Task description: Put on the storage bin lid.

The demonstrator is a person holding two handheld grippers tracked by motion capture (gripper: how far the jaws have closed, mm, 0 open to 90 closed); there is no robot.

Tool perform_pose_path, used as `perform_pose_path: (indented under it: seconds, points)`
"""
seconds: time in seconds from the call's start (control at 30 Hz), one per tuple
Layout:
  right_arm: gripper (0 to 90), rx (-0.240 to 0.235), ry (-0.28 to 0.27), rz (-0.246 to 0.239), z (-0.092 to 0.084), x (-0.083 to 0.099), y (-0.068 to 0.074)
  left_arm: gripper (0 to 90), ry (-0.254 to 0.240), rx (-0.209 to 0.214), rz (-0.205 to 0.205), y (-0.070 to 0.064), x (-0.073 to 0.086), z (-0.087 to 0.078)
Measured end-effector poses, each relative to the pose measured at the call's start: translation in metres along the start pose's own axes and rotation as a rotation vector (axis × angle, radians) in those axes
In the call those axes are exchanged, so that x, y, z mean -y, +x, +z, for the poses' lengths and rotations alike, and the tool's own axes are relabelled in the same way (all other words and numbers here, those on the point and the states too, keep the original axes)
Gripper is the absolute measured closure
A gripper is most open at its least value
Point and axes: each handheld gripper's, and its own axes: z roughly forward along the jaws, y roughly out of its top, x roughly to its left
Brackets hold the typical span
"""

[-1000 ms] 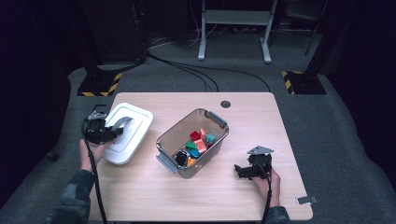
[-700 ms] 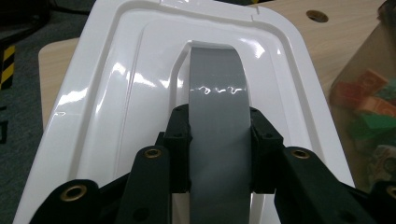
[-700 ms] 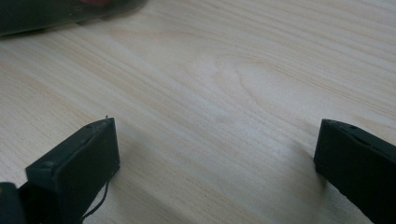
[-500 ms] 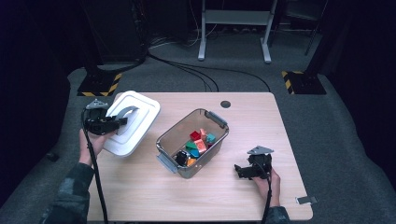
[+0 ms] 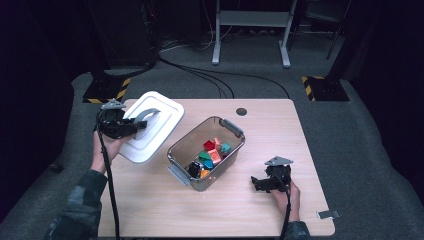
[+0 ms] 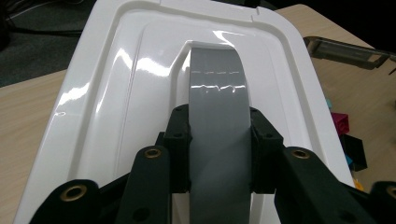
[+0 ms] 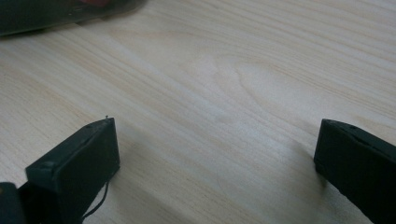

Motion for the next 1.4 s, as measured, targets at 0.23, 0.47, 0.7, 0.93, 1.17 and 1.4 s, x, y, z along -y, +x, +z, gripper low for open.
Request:
perform_pose_path:
  seconds: [0.23, 0.47, 0.7, 0.93, 1.17, 1.4]
  points:
    - [0.0, 0.000, 0.002, 0.002, 0.000, 0.000, 0.000, 66.6, 0.013, 0.024, 0.015, -0.011, -0.008, 0.004]
    - [0.0, 0.000, 0.001, 0.000, 0.000, 0.000, 0.000, 66.6, 0.027, 0.062, 0.040, -0.032, -0.015, 0.013]
    - [0.0, 0.000, 0.000, 0.001, 0.000, 0.000, 0.000, 66.6, 0.046, 0.095, 0.056, -0.048, -0.018, 0.024]
    - [0.0, 0.000, 0.000, 0.000, 0.000, 0.000, 0.000, 66.6, 0.086, 0.128, 0.089, -0.069, -0.020, 0.041]
    - [0.0, 0.000, 0.000, -0.001, 0.000, 0.000, 0.000, 66.5, 0.102, 0.154, 0.090, -0.083, -0.020, 0.052]
    - [0.0, 0.000, 0.001, 0.001, 0.000, 0.000, 0.000, 66.5, 0.126, 0.188, 0.097, -0.097, -0.019, 0.066]
